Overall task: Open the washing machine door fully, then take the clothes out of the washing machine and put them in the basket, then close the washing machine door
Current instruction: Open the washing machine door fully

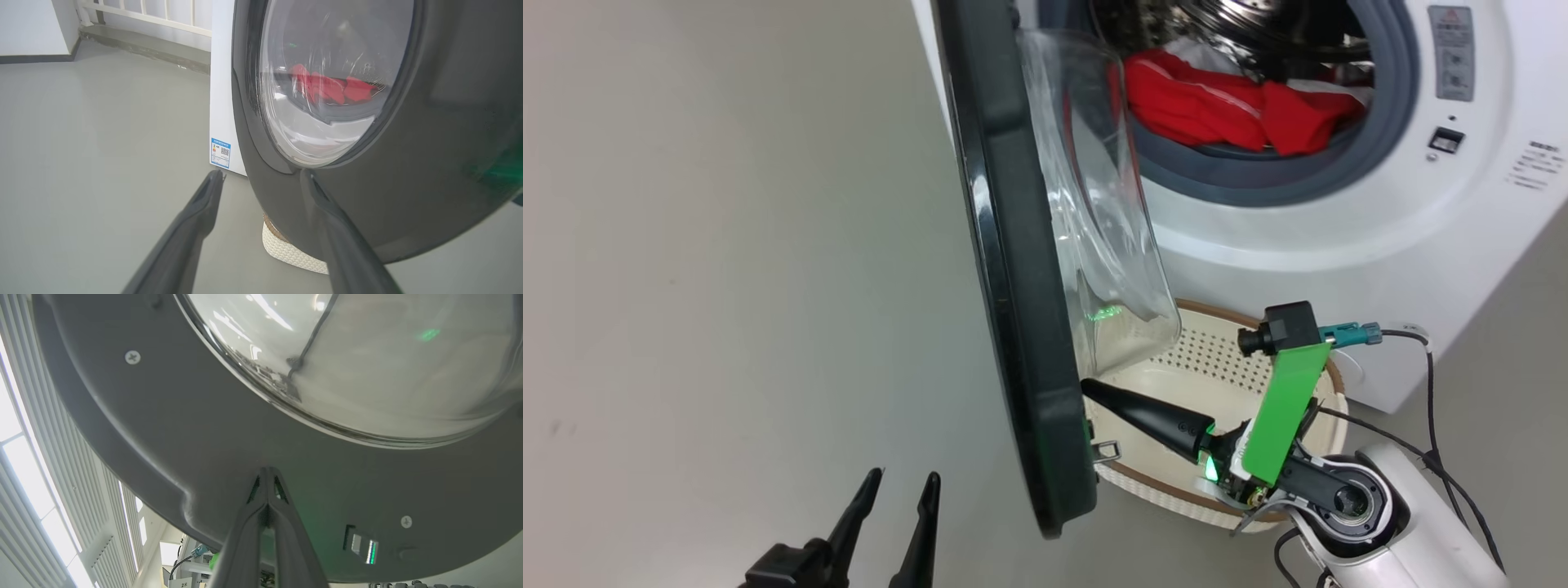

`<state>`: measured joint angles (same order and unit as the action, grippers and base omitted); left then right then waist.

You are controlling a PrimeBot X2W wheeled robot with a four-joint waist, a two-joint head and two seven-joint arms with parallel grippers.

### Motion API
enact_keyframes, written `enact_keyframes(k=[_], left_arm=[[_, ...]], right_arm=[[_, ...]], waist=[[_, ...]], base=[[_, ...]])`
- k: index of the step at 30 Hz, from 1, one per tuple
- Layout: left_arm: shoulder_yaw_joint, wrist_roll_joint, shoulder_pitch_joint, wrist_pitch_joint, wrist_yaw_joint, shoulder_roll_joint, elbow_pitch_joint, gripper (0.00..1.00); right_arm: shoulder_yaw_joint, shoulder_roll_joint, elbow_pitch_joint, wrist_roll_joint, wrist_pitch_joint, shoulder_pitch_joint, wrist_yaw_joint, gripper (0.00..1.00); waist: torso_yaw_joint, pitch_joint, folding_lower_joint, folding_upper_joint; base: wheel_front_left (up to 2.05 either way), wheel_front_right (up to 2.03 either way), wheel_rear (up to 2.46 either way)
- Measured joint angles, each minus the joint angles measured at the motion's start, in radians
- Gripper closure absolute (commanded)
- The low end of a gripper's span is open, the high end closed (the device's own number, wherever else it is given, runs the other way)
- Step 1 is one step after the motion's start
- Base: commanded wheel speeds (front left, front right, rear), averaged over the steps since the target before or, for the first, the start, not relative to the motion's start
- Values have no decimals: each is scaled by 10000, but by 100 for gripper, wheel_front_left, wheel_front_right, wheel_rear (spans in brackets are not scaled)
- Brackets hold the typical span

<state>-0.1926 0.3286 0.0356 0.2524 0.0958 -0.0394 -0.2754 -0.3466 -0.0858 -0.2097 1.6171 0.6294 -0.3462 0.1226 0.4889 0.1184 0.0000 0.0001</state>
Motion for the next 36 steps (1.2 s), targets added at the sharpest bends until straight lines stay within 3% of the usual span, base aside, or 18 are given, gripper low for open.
enact_keyframes(k=[7,23,26,29,31,32,36], left_arm=[[119,21,-212,0,-104,-4,153,0],[297,90,-221,0,-263,-4,414,0],[293,90,-221,0,-263,-4,408,0],[282,88,-221,0,-261,-4,378,0],[276,86,-221,0,-249,-4,345,0],[274,86,-222,0,-249,-4,332,0],[268,54,-229,0,-232,-4,242,0]], right_arm=[[-389,104,-23,6,-6,-10,2,100],[-894,121,-171,167,-504,-91,2,100],[-867,132,-184,44,-577,-89,2,84],[-790,153,-194,-82,-709,-57,2,52],[-723,176,-198,-109,-836,-25,2,4],[-658,180,-199,-165,-894,18,2,0],[-556,63,-253,-497,-1212,440,2,0]], waist=[[356,-91,0,0],[376,-102,0,0],[358,-127,0,0],[331,-179,0,0],[312,-229,0,0],[302,-255,0,0],[263,-372,0,0]], base=[[0,0,0],[0,0,0],[0,0,0],[0,0,0],[0,0,0],[0,0,0],[0,0,0]])
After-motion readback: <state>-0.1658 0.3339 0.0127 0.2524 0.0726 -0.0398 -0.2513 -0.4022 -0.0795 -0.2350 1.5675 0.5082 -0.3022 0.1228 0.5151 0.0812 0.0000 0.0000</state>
